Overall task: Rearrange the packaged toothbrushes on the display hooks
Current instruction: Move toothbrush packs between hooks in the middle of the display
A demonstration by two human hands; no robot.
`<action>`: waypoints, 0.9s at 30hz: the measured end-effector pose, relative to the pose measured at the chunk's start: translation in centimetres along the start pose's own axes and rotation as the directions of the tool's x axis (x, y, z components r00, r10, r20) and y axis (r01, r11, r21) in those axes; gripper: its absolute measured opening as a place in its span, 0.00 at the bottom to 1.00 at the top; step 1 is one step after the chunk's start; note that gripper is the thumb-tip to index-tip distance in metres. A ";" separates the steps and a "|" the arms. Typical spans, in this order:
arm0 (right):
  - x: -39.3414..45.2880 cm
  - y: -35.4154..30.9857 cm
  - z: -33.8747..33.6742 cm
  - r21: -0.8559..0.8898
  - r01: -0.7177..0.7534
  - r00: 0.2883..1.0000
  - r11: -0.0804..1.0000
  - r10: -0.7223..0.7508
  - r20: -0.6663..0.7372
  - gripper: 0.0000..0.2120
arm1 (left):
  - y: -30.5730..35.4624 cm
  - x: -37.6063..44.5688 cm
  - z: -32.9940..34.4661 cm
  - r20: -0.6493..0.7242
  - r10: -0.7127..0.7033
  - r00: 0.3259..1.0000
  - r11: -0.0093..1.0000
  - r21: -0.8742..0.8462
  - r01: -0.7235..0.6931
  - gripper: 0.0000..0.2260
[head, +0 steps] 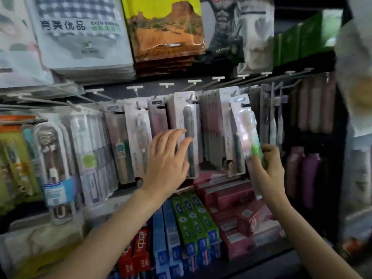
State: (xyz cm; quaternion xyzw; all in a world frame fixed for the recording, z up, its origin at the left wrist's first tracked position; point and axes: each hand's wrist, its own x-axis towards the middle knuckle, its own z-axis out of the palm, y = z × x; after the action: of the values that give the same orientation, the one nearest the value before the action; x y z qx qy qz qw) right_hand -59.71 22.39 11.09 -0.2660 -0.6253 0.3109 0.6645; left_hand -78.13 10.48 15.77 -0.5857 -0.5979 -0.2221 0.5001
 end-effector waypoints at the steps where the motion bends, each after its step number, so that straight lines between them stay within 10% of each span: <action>1: 0.3 0.7 -0.9 -0.009 -0.018 0.999 1.000 0.017 -0.041 0.07 | 0.7 0.5 0.6 0.013 0.007 1.000 1.000 -0.015 -0.007 0.18; 9: 3.7 6.4 -6.3 -0.209 -0.022 0.999 0.978 0.013 -0.046 0.14 | 6.8 6.2 4.8 0.090 -0.136 0.987 0.970 -0.191 0.151 0.26; 17: 5.9 9.1 -6.0 -0.222 0.039 0.998 0.974 -0.029 0.047 0.15 | 9.9 9.0 6.7 0.216 -0.400 0.891 0.729 -0.514 0.452 0.37; 27: 6.2 9.3 -3.2 -0.141 0.104 0.984 0.985 -0.081 0.160 0.14 | 7.2 8.4 5.9 0.200 -0.325 0.924 0.855 -0.355 0.377 0.33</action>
State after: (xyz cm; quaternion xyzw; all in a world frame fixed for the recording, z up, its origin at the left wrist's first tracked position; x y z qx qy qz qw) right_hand -57.07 33.31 8.12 -0.2609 -0.7077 0.2517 0.6065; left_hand -71.90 21.08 18.24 -0.5671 -0.6709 -0.3838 0.2847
